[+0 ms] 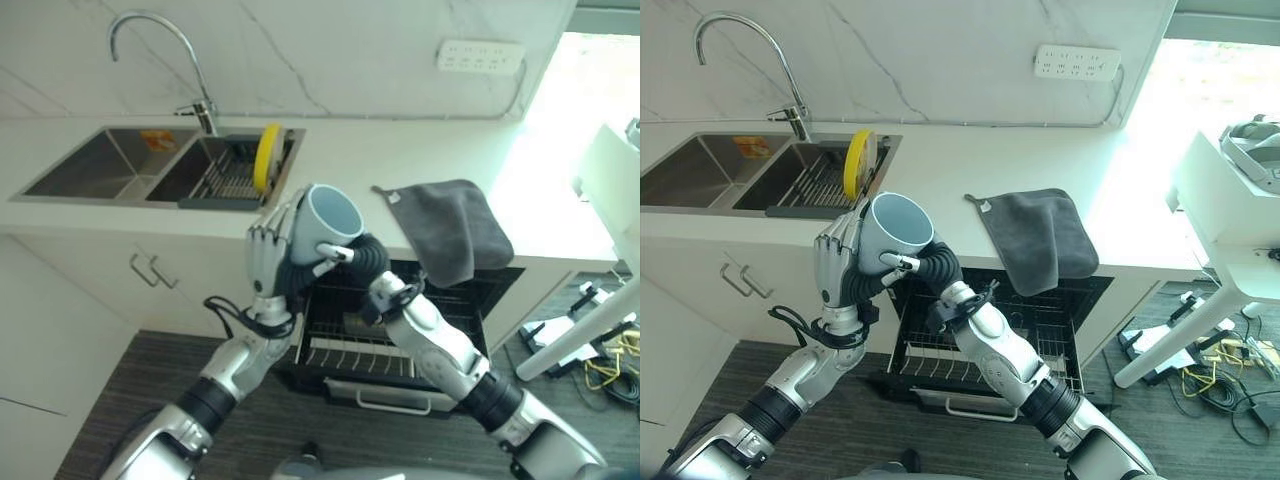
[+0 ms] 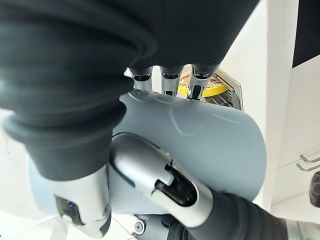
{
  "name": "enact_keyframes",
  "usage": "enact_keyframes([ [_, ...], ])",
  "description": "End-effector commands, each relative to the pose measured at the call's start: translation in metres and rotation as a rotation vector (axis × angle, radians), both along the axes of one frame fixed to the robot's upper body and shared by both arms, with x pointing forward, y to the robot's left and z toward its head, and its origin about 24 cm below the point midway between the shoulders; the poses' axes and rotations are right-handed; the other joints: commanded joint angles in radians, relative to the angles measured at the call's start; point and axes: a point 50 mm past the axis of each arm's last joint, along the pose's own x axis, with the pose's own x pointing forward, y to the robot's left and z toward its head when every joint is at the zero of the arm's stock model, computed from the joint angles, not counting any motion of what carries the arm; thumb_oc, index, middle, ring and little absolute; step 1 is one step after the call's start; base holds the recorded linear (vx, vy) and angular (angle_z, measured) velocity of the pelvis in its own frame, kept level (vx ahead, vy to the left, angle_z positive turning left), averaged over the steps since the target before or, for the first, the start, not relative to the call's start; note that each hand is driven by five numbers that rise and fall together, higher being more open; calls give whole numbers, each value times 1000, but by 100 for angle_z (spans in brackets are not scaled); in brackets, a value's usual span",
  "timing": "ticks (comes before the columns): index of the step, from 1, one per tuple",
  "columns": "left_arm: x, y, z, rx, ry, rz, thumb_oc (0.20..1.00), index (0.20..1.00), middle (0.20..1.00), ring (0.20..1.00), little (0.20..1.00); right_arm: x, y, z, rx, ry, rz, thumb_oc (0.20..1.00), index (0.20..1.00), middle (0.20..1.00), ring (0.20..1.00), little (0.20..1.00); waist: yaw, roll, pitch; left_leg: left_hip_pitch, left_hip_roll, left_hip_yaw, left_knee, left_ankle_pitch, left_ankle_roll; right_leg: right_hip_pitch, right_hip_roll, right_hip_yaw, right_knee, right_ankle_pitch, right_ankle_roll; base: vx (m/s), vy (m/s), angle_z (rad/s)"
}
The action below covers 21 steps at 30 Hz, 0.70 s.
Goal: Place the dishes in the dishwasher.
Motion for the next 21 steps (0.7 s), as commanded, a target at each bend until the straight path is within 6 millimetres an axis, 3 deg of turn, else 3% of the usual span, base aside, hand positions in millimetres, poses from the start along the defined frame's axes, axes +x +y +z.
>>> enact_keyframes([
  [1, -5, -37, -2, 150, -40, -232, 200, 200, 200, 200, 200, -12, 38, 88, 257, -335, 150, 200, 200, 200, 200, 200, 32, -9, 17, 26, -12, -12, 75, -118, 24, -37, -103, -25, 133, -36, 36, 0, 0, 0],
  [12, -7, -37, -7, 163, -43, -249, 200, 200, 200, 200, 200, -11, 27, 100, 399, -330, 51, 200, 200, 200, 200, 200, 36, -2, 20, 23, -15, -6, 73, -118, 27, -43, -115, -37, 141, -31, 36, 0, 0, 0],
  [13, -7, -37, -7, 161, -39, -249, 520, 520, 520, 520, 520, -11, 25, 100, 409, -332, 41, 200, 200, 200, 200, 200, 34, -1, 21, 23, -15, -4, 72, -117, 27, -44, -115, -37, 141, -31, 36, 0, 0, 0],
  [14, -7, -37, -8, 144, -27, -247, 1000, 1000, 1000, 1000, 1000, -11, 23, 101, 429, -332, 21, 200, 200, 200, 200, 200, 32, 0, 22, 23, -13, -1, 72, -117, 26, -44, -115, -38, 142, -32, 36, 0, 0, 0],
  [21, -9, -33, -14, 104, 24, -226, 1000, 1000, 1000, 1000, 1000, -7, 3, 102, 501, -333, -93, 200, 200, 200, 200, 200, 25, 0, 24, 27, -1, 18, 68, -110, 21, -41, -111, -47, 142, -37, 32, 0, 0, 0],
])
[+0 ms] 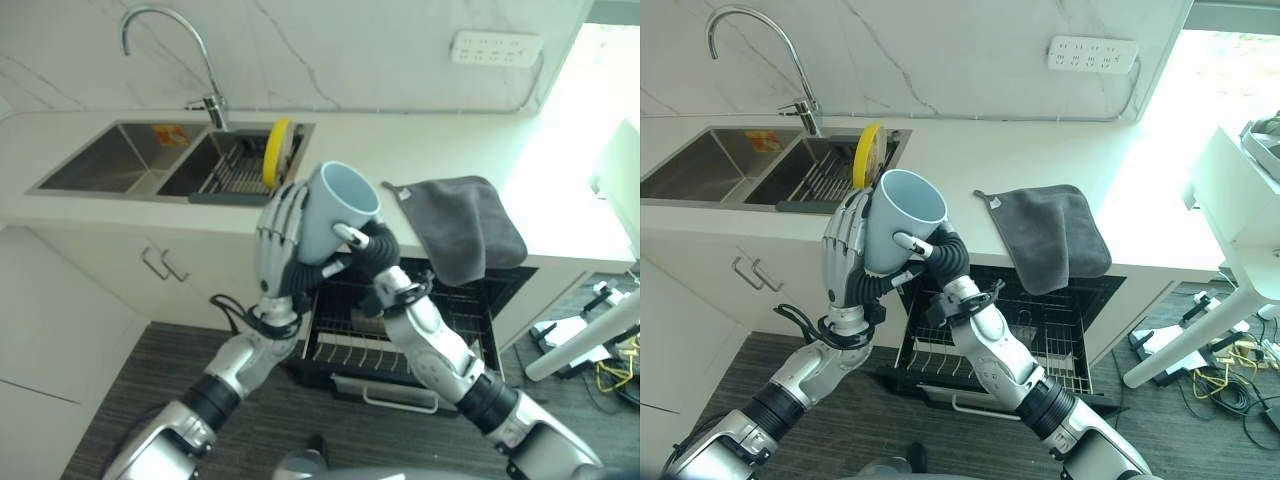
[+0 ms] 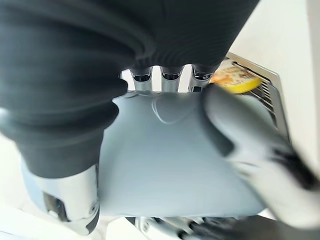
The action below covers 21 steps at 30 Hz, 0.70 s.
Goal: Place the dishes in the dishwasher.
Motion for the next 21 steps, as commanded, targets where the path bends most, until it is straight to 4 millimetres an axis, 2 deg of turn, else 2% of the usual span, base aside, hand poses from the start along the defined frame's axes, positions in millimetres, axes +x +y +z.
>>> enact_keyframes([
  [1, -6, -21, -14, 123, 23, -129, 1000, 1000, 1000, 1000, 1000, -7, 7, 86, 327, -295, 20, 200, 200, 200, 200, 200, 10, -11, 4, 29, 6, 27, 67, -107, 18, -37, -98, -44, 126, -35, 27, 0, 0, 0],
  [7, -6, -13, -18, 118, 39, -85, 1000, 1000, 1000, 1000, 1000, -2, -13, 78, 350, -277, -79, 200, 200, 200, 200, 200, -14, -14, -6, 39, 32, 64, 63, -93, 7, -31, -75, -43, 131, -59, 15, -8, 11, 5],
  [16, -10, -6, -24, 97, 71, -74, 1000, 1000, 1000, 1000, 1000, 1, -35, 67, 329, -291, -143, 200, 200, 200, 200, 200, -37, -23, -8, 45, 54, 73, 67, -88, -6, -25, -41, -21, 125, -81, -8, 0, 1, 0],
  [21, -17, -6, -36, 123, 233, -212, 1000, 1000, 1000, 1000, 1000, 1, -54, 63, 229, -316, -190, 200, 200, 200, 200, 200, -62, -28, -3, 41, 59, 79, 103, -107, -3, -39, -22, 7, 152, -102, -24, -4, 28, -14],
])
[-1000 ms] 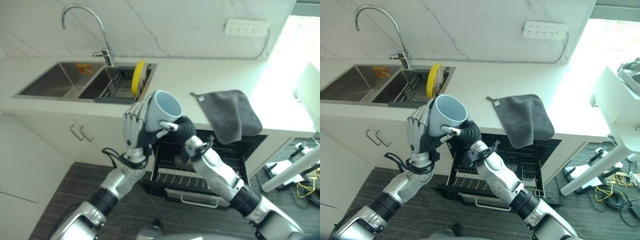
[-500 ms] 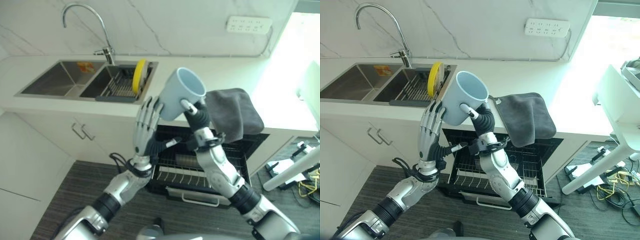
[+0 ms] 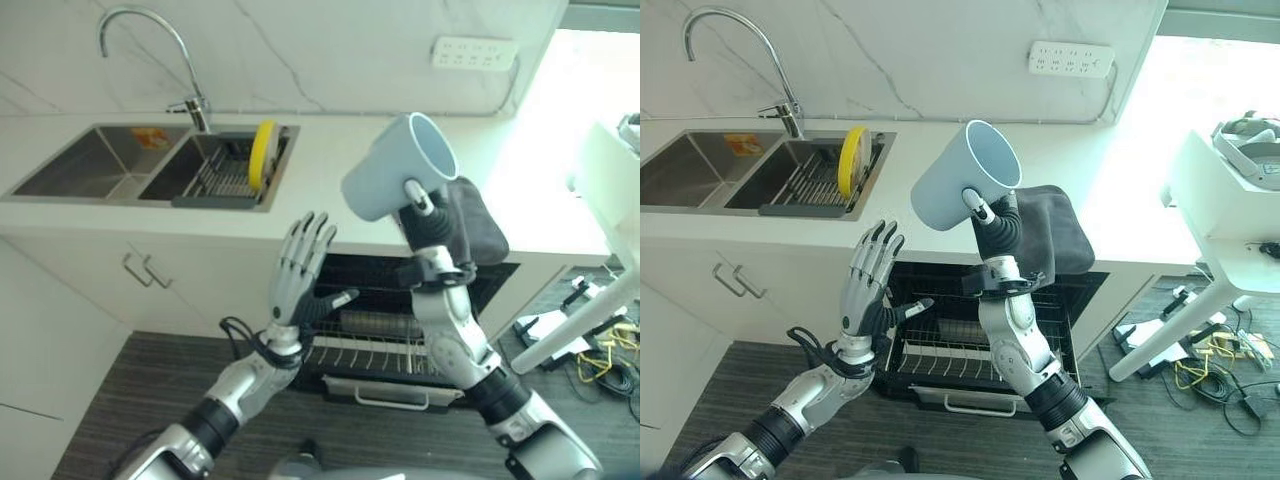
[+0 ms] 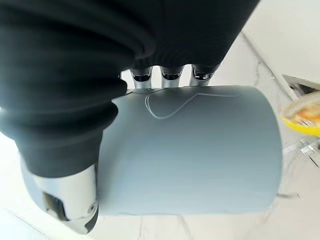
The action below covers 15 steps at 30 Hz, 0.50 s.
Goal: Place the dishes in the dishwasher.
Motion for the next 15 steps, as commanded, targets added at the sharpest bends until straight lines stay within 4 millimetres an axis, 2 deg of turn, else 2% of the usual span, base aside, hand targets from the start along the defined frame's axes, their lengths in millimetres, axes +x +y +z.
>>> enact_keyframes([
  [1, 4, -1, 1, 9, 70, -123, 1000, 1000, 1000, 1000, 1000, -11, -10, 33, 37, -183, 23, 200, 200, 200, 200, 200, -13, 2, 3, 22, 55, 53, 128, -121, -5, -46, -23, 0, 166, -110, -30, -11, 70, -11],
  [5, 5, 10, -4, 49, 151, -131, 1000, 1000, 1000, 1000, 1000, -17, -28, 19, -71, -185, 0, 200, 200, 200, 200, 200, -48, 10, 46, -19, 63, 62, 233, -161, 12, -108, -36, 29, 283, -146, -45, -59, 81, -24],
  [10, 0, 25, -11, 113, 205, -149, 1000, 1000, 1000, 1000, 1000, -18, -53, -8, -262, -134, -15, 200, 200, 200, 200, 200, -76, 21, 79, -30, 73, 82, 253, -167, 7, -131, -38, 35, 298, -152, -43, -62, 59, -11],
  [15, -3, 28, -11, 183, 228, -187, 1000, 1000, 1000, 1000, 1000, -16, -66, -20, -401, -99, 13, 200, 200, 200, 200, 200, -93, 25, 98, -43, 86, 107, 277, -167, 3, -151, -42, 27, 329, -161, -47, 7, 11, 0],
])
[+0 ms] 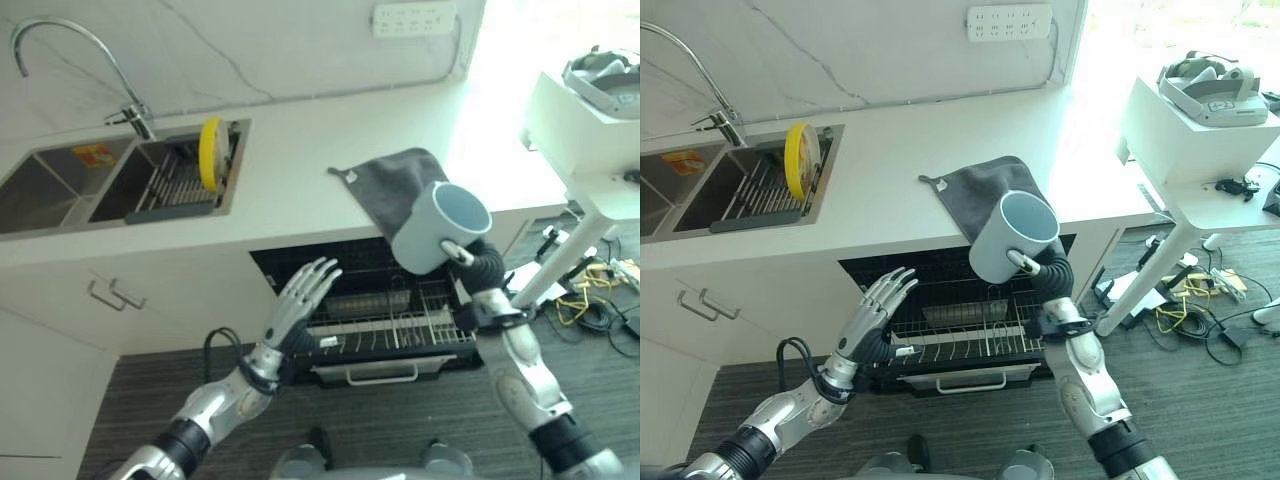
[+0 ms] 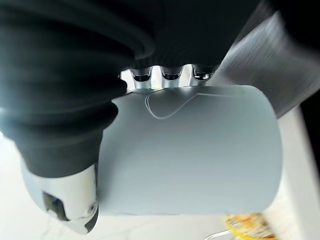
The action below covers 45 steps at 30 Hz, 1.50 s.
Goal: Place the dishes in the dishwasher.
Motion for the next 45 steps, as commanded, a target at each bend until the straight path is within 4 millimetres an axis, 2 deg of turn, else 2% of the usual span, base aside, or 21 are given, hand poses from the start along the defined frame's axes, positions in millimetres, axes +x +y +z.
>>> enact_keyframes([
  [1, 10, -1, 21, -8, -73, -61, 1000, 1000, 1000, 1000, 1000, 7, 14, 43, -67, -230, 117, 200, 200, 200, 200, 200, 2, -19, 19, 10, 60, 40, 186, -135, -19, -8, -10, -40, 128, -86, -22, 31, 13, 1],
  [5, 14, 1, 27, 52, -82, -100, 1000, 1000, 1000, 1000, 1000, 16, 6, 47, -193, -232, 147, 200, 200, 200, 200, 200, -1, -16, 58, -29, 68, 34, 221, -137, -23, -47, -17, -36, 172, -96, -23, -47, 2, 3],
  [10, 22, 4, 35, 84, -94, -90, 1000, 1000, 1000, 1000, 1000, 28, 1, 54, -216, -237, 117, 200, 200, 200, 200, 200, 6, -14, 106, -83, 75, 31, 245, -117, -16, -96, -27, -43, 202, -82, -29, -85, -32, 9],
  [11, 26, 5, 37, 80, -98, -74, 1000, 1000, 1000, 1000, 1000, 32, 2, 57, -215, -241, 111, 200, 200, 200, 200, 200, 8, -14, 117, -94, 74, 12, 257, -134, -25, -108, -30, -29, 221, -100, -20, -143, -42, 4],
  [12, 28, 6, 39, 79, -109, -67, 1000, 1000, 1000, 1000, 1000, 36, 4, 60, -221, -255, 105, 200, 200, 200, 200, 200, 10, -12, 131, -116, 78, 19, 265, -115, -16, -128, -33, -37, 227, -84, -31, -122, -32, 8],
  [17, 35, 1, 46, 101, -153, -98, 1000, 1000, 1000, 1000, 1000, 52, 13, 69, -300, -261, 82, 200, 200, 200, 200, 200, 20, -1, 185, -183, 80, -8, 312, -112, -16, -192, -49, -22, 291, -91, -37, -104, 0, 6],
  [23, 41, -2, 56, 154, -175, -153, 1000, 1000, 1000, 1000, 1000, 62, 2, 71, -364, -236, 60, 200, 200, 200, 200, 200, 28, 4, 228, -259, 82, -36, 375, -117, -11, -265, -63, -7, 379, -110, -46, -56, -7, 5],
  [27, 41, 1, 62, 188, -183, -169, 1000, 1000, 1000, 1000, 1000, 63, -2, 61, -417, -188, 72, 200, 200, 200, 200, 200, 27, 3, 255, -295, 88, -45, 414, -123, -7, -302, -73, 1, 425, -118, -48, -4, -3, 3],
  [32, 42, 4, 66, 214, -187, -180, 1000, 1000, 1000, 1000, 1000, 62, -11, 50, -447, -149, 39, 200, 200, 200, 200, 200, 27, -2, 273, -336, 93, -61, 449, -128, -7, -340, -75, 13, 454, -118, -46, 0, -2, -1],
  [38, 46, 6, 72, 225, -227, -163, 1000, 1000, 1000, 1000, 1000, 70, -25, 46, -390, -78, -29, 200, 200, 200, 200, 200, 35, -3, 273, -374, 91, -70, 457, -125, -7, -383, -78, 19, 468, -112, -42, 0, 0, 0],
  [45, 54, 6, 60, 350, -122, -109, 1000, 1000, 1000, 1000, 1000, 86, -35, 60, -401, -66, -115, 200, 200, 200, 200, 200, 49, 5, 273, -396, 79, -79, 448, -120, -7, -409, -82, 22, 458, -99, -34, 1, 2, 1],
])
